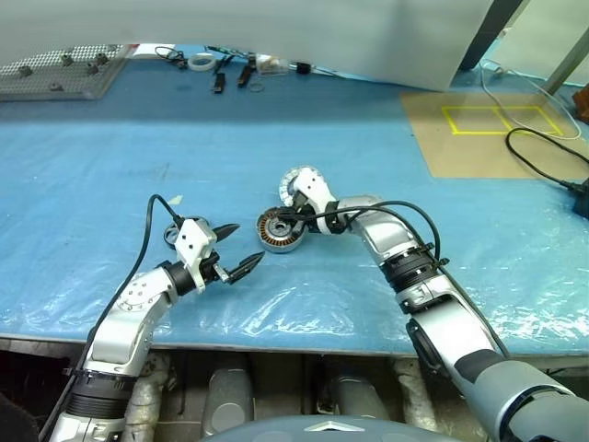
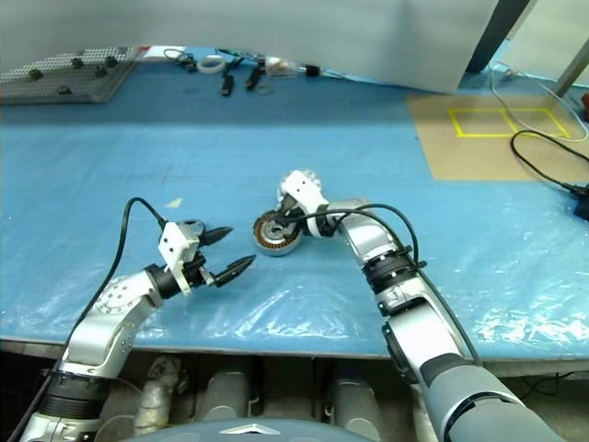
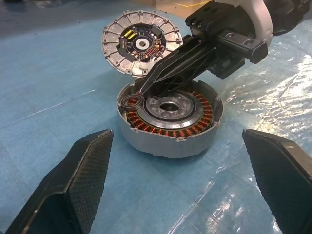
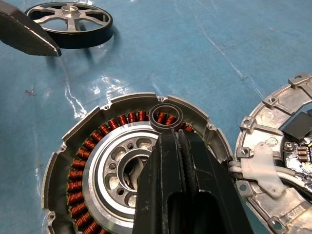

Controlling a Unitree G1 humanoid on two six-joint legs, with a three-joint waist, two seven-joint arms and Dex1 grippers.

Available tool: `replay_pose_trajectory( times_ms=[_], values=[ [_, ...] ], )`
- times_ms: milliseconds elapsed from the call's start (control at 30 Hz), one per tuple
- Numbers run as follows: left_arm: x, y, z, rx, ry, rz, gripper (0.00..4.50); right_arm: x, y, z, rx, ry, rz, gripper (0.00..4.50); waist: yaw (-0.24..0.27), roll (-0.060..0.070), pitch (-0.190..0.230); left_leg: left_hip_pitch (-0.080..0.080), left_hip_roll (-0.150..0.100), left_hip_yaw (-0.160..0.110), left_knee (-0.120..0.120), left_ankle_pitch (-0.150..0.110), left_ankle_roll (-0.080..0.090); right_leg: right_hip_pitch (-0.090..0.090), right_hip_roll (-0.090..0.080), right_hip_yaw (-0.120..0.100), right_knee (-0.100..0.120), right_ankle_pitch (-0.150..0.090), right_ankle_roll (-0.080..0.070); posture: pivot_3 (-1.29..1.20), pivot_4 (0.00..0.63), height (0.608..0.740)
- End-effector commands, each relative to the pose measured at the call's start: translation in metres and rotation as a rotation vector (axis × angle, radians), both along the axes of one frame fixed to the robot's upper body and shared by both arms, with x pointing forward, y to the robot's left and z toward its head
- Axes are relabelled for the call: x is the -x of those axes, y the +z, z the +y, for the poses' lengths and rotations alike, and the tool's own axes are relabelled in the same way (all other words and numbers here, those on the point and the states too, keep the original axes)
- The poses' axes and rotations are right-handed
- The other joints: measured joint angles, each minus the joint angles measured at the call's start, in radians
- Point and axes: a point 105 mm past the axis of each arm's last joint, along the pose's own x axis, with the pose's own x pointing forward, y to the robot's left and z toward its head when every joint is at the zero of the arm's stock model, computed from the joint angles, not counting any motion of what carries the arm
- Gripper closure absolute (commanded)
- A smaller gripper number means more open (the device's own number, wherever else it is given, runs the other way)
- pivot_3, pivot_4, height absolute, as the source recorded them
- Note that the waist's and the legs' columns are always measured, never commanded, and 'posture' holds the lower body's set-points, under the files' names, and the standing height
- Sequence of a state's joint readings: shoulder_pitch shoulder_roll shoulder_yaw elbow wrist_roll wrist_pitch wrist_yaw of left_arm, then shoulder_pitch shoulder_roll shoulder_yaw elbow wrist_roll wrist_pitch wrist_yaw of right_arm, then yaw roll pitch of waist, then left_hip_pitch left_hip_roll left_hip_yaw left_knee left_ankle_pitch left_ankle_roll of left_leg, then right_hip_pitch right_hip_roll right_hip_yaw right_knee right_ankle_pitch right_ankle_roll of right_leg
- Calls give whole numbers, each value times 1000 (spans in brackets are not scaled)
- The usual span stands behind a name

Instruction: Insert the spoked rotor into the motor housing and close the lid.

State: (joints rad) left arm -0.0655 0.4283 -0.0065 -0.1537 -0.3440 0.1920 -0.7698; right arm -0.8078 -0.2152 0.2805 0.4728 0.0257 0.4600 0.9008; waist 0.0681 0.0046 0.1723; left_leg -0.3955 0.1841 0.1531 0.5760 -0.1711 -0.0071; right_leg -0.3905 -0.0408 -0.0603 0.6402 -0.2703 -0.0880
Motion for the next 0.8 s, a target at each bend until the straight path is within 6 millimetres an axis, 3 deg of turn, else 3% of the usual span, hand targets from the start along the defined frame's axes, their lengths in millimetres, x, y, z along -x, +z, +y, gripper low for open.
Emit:
replay_pose_trajectory(
  times_ms=[33,167,200,333,500,800],
  values=[
    [-1,8,2,5,4,-38,0,3,27,7,-56,61,-60,4468,0,0,0,0,0,0,0,0,0,0,0,0,0,0,0,0,150,740],
    [-1,8,2,5,4,-38,0,2,28,10,-53,64,-75,4468,-1,0,0,0,0,0,0,0,0,0,0,0,0,0,0,0,150,740],
    [-1,8,2,5,4,-38,0,2,27,11,-50,61,-76,4290,-1,0,0,0,0,0,0,0,0,0,0,0,0,0,0,0,150,740],
    [-1,8,2,3,6,-40,0,4,17,15,-35,61,-67,3274,-1,0,0,0,0,0,0,0,0,0,0,0,0,0,0,0,150,740],
    [0,8,4,2,8,-39,0,3,14,17,-25,60,-71,1628,0,0,0,0,0,0,0,0,0,0,0,0,0,0,0,0,150,740],
    [-1,8,3,-7,6,-42,0,0,8,21,-17,39,-67,1628,-1,0,0,0,0,0,0,0,0,0,0,0,0,0,0,0,150,740]
  ],
)
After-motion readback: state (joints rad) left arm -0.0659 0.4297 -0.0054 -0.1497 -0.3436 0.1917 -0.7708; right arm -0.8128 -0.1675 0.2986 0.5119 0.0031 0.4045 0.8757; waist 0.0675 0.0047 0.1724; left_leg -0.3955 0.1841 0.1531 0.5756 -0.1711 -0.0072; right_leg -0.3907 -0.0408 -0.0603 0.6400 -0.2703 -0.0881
